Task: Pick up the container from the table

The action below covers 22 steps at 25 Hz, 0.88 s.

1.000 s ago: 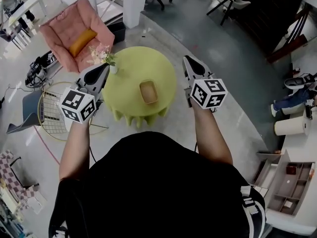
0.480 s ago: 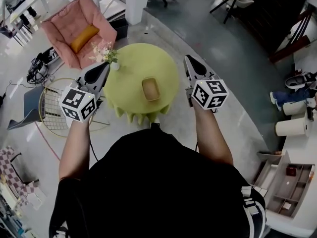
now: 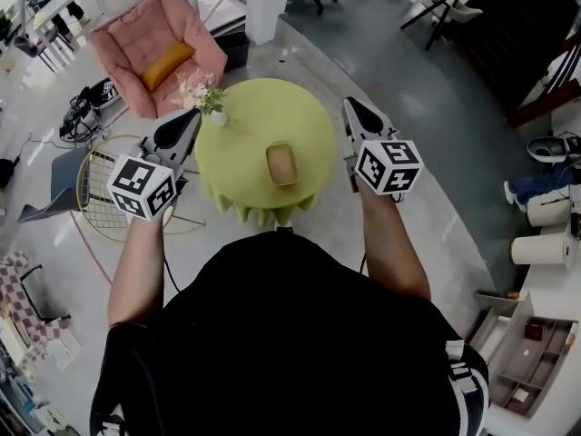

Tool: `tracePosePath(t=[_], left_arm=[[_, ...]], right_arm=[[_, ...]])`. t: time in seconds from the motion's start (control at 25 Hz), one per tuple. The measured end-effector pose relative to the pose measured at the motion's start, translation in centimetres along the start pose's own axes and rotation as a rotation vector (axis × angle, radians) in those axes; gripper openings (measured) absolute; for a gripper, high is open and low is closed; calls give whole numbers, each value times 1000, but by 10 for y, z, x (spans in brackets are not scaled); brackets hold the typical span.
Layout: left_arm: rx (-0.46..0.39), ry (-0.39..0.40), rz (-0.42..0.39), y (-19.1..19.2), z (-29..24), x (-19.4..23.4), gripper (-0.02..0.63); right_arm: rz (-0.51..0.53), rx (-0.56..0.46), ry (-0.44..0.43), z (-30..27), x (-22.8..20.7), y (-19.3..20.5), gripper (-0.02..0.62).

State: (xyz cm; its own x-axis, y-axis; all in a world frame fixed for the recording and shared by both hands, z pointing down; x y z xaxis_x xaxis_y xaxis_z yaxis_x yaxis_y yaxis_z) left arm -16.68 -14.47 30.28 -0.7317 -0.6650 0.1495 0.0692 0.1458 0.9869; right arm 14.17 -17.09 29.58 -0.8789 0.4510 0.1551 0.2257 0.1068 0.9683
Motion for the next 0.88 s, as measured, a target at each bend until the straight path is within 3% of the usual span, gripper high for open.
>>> tracePosePath(t=[0.88], left_arm=[[63, -54, 38, 26, -38, -1, 17]], right_arm=[[-10, 83, -80, -47, -34, 38, 11]])
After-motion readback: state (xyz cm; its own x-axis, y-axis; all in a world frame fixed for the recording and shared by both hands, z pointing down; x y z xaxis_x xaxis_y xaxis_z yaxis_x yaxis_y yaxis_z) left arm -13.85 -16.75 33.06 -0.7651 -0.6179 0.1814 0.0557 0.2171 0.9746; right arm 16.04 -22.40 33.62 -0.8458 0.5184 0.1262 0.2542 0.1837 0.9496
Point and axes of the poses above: the fingertips, and each gripper's own axes: z backward along the fingers, x to its left, y out of its underside, the point moved 3 cm from there along z, backward along the fingers, and after that the axes turned 9 degrees about z, right-handed, at the moved point
